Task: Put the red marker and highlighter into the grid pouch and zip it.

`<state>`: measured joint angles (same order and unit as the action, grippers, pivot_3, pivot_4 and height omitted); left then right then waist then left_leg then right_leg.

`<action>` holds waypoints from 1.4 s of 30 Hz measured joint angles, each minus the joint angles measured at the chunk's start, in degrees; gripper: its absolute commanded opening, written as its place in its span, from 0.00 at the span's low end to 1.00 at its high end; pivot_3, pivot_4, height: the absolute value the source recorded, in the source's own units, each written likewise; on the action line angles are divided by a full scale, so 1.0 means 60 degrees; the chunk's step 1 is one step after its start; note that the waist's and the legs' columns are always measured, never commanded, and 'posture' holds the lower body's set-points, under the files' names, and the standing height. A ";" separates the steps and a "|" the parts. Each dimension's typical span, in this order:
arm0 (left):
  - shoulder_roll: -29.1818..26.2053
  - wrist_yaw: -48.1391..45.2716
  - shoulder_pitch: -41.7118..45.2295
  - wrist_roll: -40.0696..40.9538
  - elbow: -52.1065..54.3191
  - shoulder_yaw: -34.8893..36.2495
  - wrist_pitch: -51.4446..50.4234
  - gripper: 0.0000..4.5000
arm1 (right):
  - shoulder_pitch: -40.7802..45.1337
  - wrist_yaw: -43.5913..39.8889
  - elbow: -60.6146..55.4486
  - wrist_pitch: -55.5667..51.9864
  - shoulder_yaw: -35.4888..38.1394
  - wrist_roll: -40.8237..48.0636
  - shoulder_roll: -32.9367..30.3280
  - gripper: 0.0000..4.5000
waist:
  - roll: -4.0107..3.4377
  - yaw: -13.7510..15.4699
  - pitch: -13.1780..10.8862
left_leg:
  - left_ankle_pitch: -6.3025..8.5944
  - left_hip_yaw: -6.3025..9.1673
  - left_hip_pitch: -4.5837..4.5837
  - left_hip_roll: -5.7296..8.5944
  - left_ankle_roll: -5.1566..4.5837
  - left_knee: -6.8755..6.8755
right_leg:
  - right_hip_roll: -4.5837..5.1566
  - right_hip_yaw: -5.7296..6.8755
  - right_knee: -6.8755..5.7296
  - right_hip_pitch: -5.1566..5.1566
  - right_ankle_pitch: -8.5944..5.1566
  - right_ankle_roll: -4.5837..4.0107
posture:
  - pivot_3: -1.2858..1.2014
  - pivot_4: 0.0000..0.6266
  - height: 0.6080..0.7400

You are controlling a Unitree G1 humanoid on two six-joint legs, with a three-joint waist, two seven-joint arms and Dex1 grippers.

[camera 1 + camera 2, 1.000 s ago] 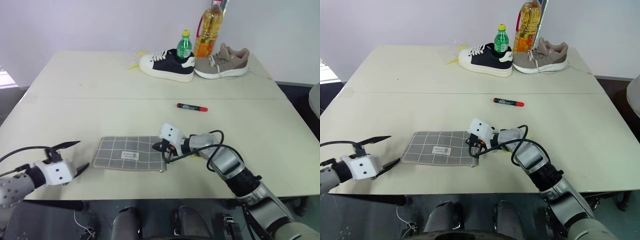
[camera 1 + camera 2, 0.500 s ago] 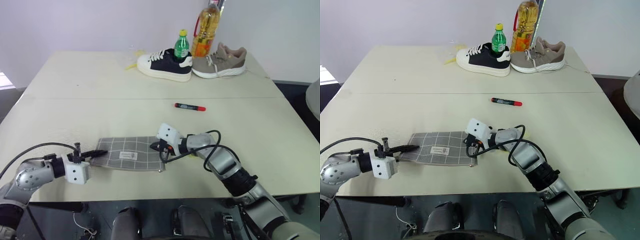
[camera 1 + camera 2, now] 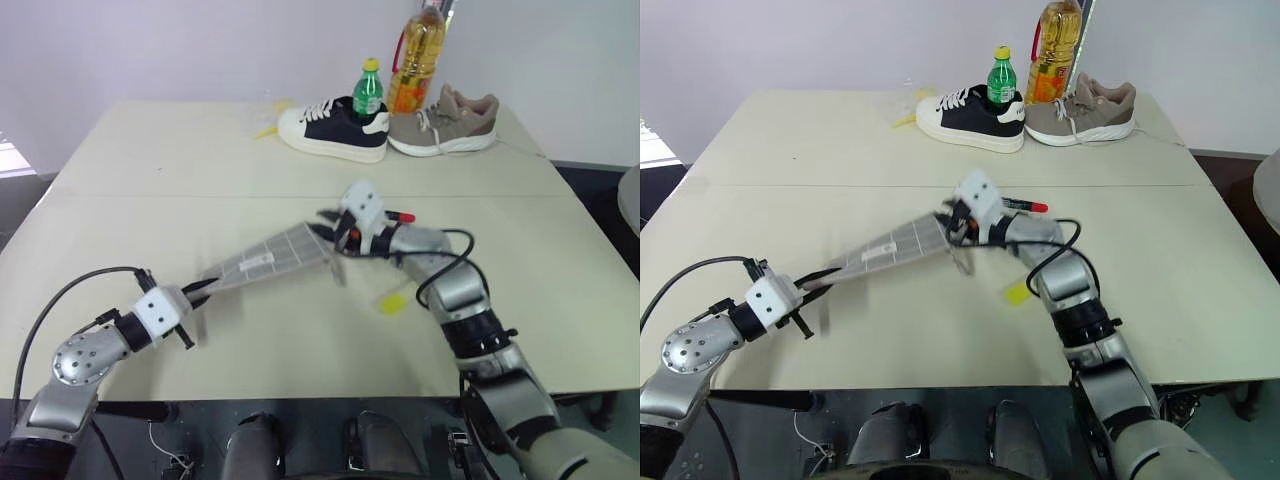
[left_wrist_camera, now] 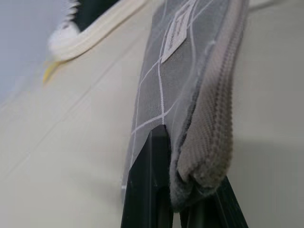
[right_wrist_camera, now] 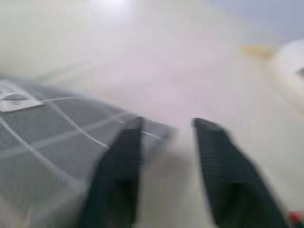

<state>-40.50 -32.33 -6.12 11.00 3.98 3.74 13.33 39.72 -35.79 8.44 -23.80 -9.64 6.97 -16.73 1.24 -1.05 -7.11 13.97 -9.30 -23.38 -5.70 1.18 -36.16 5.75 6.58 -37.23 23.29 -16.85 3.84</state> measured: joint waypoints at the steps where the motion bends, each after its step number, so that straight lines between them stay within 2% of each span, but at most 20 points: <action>1: 0.0203 0.0235 -0.0001 -0.0005 0.0239 -0.0001 -0.0430 0.00 | 0.0121 0.0137 0.0217 0.0065 0.0143 -0.0053 -0.0080 0.74 | 0.0001 0.0009 0.0001 | 0.0000 0.0000 0.0000 0.0003 0.0000 0.0000 | 0.0002 0.0000 0.0000 0.0000 0.0000 0.0000 | 0.52 0.24 0.74; 2: 0.0470 0.0564 -0.0001 -0.0051 0.0559 -0.0007 -0.1061 0.00 | 0.0259 0.0339 0.0528 0.0171 0.0266 -0.0192 -0.0185 0.85 | 0.0005 0.0014 0.0003 | 0.0000 -0.0001 0.0000 0.0003 0.0000 -0.0001 | 0.0001 0.0000 0.0001 -0.0005 0.0000 0.0000 | 0.52 0.24 0.74; 6: 0.1277 0.1576 0.0066 -0.0326 0.1831 -0.0289 -0.3552 0.00 | 0.0534 0.0754 0.1614 0.0372 0.0597 -0.0507 -0.0555 0.85 | 0.0031 0.0002 0.0019 | -0.0004 -0.0002 0.0000 0.0005 0.0005 0.0003 | -0.0004 -0.0001 -0.0003 -0.0036 0.0000 0.0000 | 0.52 0.24 0.74; 11: 0.1675 0.1933 0.0241 -0.0863 0.2852 -0.0951 -0.5366 0.00 | 0.0017 0.0126 0.1344 0.0027 0.0208 -0.0535 -0.0583 0.85 | 0.0019 -0.0026 0.0014 | -0.0007 0.0002 0.0000 -0.0007 0.0009 0.0011 | -0.0027 -0.0004 -0.0002 -0.0031 -0.0001 -0.0001 | 0.52 0.24 0.74; 19: 0.1931 0.1935 0.0460 -0.1130 0.3464 -0.1249 -0.6510 0.00 | -0.0483 0.0434 0.1056 -0.0784 -0.0241 -0.0565 0.0469 0.85 | 0.0018 -0.0004 0.0013 | -0.0009 0.0006 0.0000 -0.0007 0.0013 0.0002 | -0.0019 -0.0005 -0.0002 -0.0032 0.0000 -0.0004 | 0.52 0.24 0.74; 22: 0.1926 0.1864 0.0534 -0.1133 0.3472 -0.1232 -0.6582 0.00 | -0.0483 0.0606 0.1056 -0.0933 -0.0211 -0.0564 0.0674 0.66 | 0.0018 0.0001 0.0013 | -0.0009 0.0006 -0.0002 -0.0006 0.0013 0.0003 | -0.0018 -0.0005 -0.0001 -0.0032 0.0000 -0.0005 | 0.52 0.24 0.74; 28: 0.1931 0.1819 0.0640 -0.1163 0.3480 -0.1222 -0.6750 0.00 | -0.0481 0.0737 0.1056 -0.1080 -0.0186 -0.0552 0.0792 0.00 | 0.0017 0.0000 0.0013 | -0.0009 0.0008 -0.0001 -0.0006 0.0013 0.0003 | -0.0018 -0.0005 -0.0002 -0.0032 0.0000 -0.0005 | 0.52 0.24 0.74; 33: 0.2240 0.1940 0.0819 -0.1189 0.3481 -0.1221 -0.7050 0.00 | -0.0482 0.0752 0.0772 -0.1158 -0.0317 -0.0659 0.0720 0.00 | 0.0017 0.0001 0.0013 | -0.0009 0.0008 -0.0002 -0.0005 0.0013 0.0003 | -0.0018 -0.0005 -0.0002 -0.0033 0.0000 -0.0005 | 0.52 0.24 0.74; 42: 0.3122 0.2332 0.1822 -0.1322 0.3441 -0.1485 -0.8151 0.00 | -0.0491 0.0125 -0.0592 -0.1133 -0.1589 -0.1505 -0.0041 0.00 | 0.0025 0.0031 0.0017 | -0.0009 0.0012 -0.0005 0.0000 0.0013 -0.0001 | -0.0018 -0.0005 -0.0001 -0.0037 0.0001 -0.0004 | 0.52 0.24 0.74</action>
<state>-21.76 -18.34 4.81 3.07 24.63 -5.16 -35.57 36.78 -35.04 4.89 -30.59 -19.17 -2.06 -16.98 1.39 -0.86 -7.01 13.92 -9.23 -23.41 -5.70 1.26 -36.16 5.64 6.55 -37.23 23.07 -16.84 3.81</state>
